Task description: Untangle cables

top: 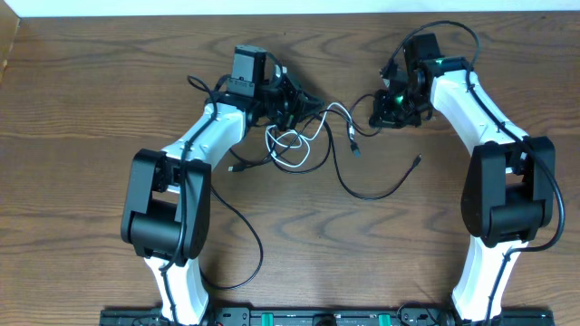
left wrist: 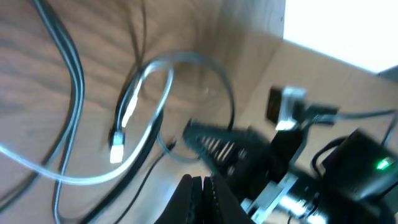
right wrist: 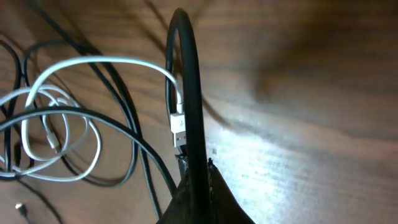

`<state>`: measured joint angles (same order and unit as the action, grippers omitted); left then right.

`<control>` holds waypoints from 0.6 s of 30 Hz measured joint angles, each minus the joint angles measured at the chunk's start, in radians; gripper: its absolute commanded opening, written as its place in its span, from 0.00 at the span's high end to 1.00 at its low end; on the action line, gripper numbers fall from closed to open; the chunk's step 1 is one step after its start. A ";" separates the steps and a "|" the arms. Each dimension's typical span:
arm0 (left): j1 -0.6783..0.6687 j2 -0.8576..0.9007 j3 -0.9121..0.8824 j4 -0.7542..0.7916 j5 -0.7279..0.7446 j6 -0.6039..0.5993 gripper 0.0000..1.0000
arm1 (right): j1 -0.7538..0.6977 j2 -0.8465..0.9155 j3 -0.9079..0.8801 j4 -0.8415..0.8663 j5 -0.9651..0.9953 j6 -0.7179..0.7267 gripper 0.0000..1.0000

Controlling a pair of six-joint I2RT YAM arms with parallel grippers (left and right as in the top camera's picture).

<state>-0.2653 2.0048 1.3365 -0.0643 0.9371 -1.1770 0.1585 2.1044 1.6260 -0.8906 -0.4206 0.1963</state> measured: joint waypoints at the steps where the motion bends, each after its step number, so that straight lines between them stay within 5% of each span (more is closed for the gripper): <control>1: -0.002 0.000 0.000 -0.016 0.008 0.008 0.83 | 0.000 0.000 0.000 0.010 0.003 -0.002 0.99; 3: -0.006 0.000 0.000 -0.075 0.025 0.050 0.62 | 0.000 0.000 0.000 0.014 0.009 -0.003 0.99; 5: -0.006 0.000 0.000 -0.103 0.031 0.069 0.51 | 0.000 0.000 0.000 0.015 0.011 -0.003 0.99; 15: -0.006 -0.027 0.000 -0.165 0.053 0.227 0.42 | -0.002 0.000 0.000 0.072 0.015 -0.023 0.99; 18: -0.005 -0.105 0.000 -0.169 0.013 0.251 0.42 | -0.014 0.000 0.000 0.093 0.018 -0.024 0.89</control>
<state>-0.2699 1.8999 1.3365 -0.2329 0.9504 -0.9264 0.1444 2.1044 1.6260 -0.7979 -0.4030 0.1719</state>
